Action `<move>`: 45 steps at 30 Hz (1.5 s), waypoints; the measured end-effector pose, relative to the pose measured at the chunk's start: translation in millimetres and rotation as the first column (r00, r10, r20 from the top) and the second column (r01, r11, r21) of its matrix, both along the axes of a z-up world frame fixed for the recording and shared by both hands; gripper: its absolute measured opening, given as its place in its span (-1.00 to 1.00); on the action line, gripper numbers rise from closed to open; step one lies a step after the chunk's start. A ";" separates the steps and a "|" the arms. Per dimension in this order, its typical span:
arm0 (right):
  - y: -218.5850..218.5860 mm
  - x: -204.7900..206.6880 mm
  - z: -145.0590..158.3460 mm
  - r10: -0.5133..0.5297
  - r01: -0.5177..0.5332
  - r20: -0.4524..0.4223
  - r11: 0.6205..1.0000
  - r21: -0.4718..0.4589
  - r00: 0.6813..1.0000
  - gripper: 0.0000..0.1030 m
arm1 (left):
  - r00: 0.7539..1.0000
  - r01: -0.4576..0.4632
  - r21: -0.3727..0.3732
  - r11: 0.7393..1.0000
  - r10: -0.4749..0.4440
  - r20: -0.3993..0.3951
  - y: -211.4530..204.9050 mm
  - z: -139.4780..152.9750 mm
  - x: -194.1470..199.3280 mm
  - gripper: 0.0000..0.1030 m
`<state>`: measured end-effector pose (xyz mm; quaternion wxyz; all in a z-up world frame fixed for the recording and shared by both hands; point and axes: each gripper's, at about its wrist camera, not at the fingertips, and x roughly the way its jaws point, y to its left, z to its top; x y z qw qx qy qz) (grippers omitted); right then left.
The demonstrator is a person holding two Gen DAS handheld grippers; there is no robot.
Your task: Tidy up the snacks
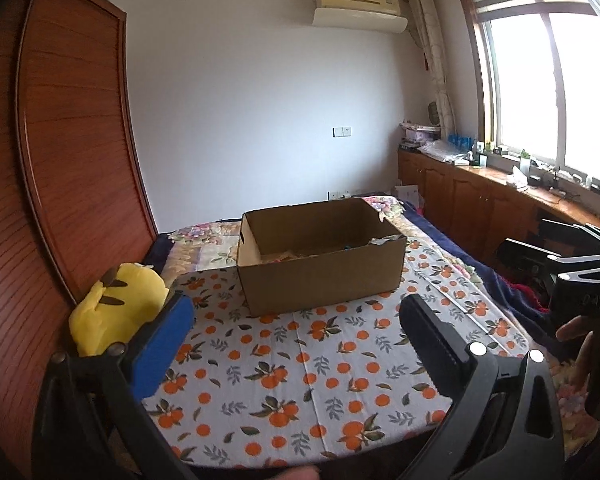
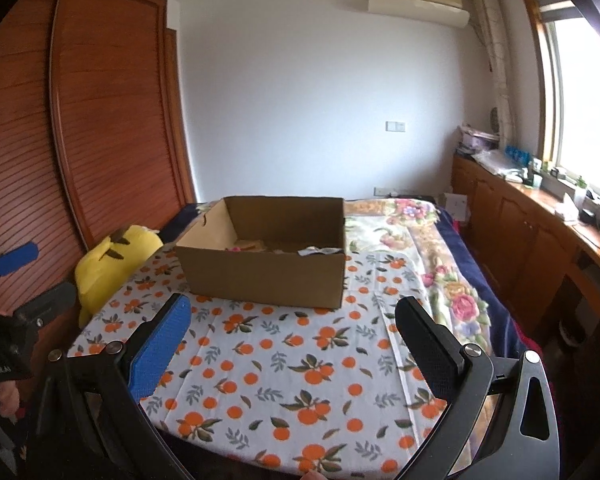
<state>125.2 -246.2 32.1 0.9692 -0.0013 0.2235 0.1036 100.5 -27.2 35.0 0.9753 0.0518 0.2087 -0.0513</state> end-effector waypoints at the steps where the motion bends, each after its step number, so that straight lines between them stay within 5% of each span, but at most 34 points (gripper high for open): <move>1: -0.8 -4.6 -0.7 -0.004 0.004 0.002 1.000 0.000 1.000 1.00 | 1.000 -0.002 -0.004 1.000 0.002 0.003 0.4 -1.8 -4.2 1.00; 14: 2.6 -52.1 -12.5 -0.065 0.067 0.047 0.997 -0.035 0.997 1.00 | 0.997 -0.075 -0.010 0.997 0.075 -0.001 12.1 -25.6 -35.1 1.00; 32: 8.7 -57.9 -60.5 -0.079 0.080 0.044 0.996 -0.038 0.996 1.00 | 0.993 -0.115 -0.011 0.993 0.115 -0.024 25.6 -65.8 -37.3 1.00; 45: 6.0 -57.2 -65.1 -0.088 0.089 0.039 0.995 -0.035 0.995 1.00 | 0.993 -0.116 -0.017 0.993 0.116 -0.037 30.1 -73.4 -38.0 1.00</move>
